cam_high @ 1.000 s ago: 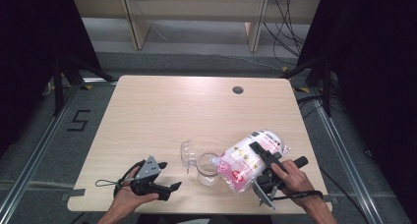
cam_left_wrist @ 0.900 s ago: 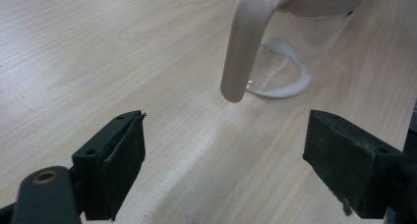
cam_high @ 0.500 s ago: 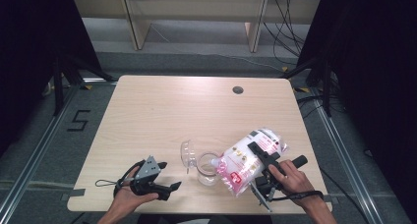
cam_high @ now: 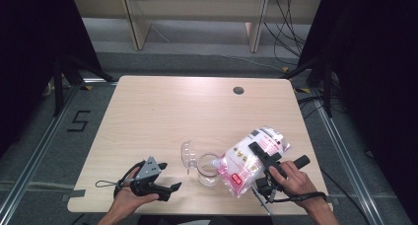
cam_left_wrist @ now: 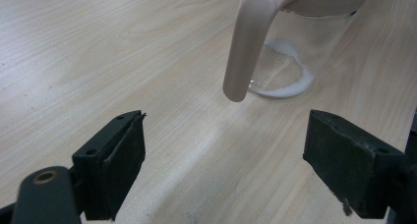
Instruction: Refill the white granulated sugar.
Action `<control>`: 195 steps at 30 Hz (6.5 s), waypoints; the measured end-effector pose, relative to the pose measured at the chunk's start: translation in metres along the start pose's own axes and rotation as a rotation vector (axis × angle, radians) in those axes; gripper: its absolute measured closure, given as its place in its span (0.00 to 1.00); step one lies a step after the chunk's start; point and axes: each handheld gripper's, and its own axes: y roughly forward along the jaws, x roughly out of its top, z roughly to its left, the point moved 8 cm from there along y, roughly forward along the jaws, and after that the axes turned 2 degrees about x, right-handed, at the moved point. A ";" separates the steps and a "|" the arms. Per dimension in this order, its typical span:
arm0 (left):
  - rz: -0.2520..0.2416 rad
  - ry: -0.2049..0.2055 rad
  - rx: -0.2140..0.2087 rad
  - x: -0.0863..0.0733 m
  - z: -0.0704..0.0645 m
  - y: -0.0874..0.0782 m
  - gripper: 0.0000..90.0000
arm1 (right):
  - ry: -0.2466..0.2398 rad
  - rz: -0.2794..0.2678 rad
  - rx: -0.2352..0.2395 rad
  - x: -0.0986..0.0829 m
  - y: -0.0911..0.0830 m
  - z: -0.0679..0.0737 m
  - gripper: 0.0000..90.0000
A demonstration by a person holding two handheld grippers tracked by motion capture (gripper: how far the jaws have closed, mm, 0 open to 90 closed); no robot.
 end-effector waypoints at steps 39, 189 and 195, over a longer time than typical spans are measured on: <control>0.000 -0.005 0.002 -0.001 0.001 0.000 0.17 | -0.034 0.007 -0.016 0.004 -0.001 -0.005 0.58; -0.005 0.016 0.013 0.000 0.003 0.001 0.17 | -0.365 -0.118 0.028 0.018 0.009 -0.028 0.61; -0.001 0.015 0.007 0.000 0.003 0.001 0.17 | -0.415 -0.143 0.028 0.021 0.010 -0.031 0.61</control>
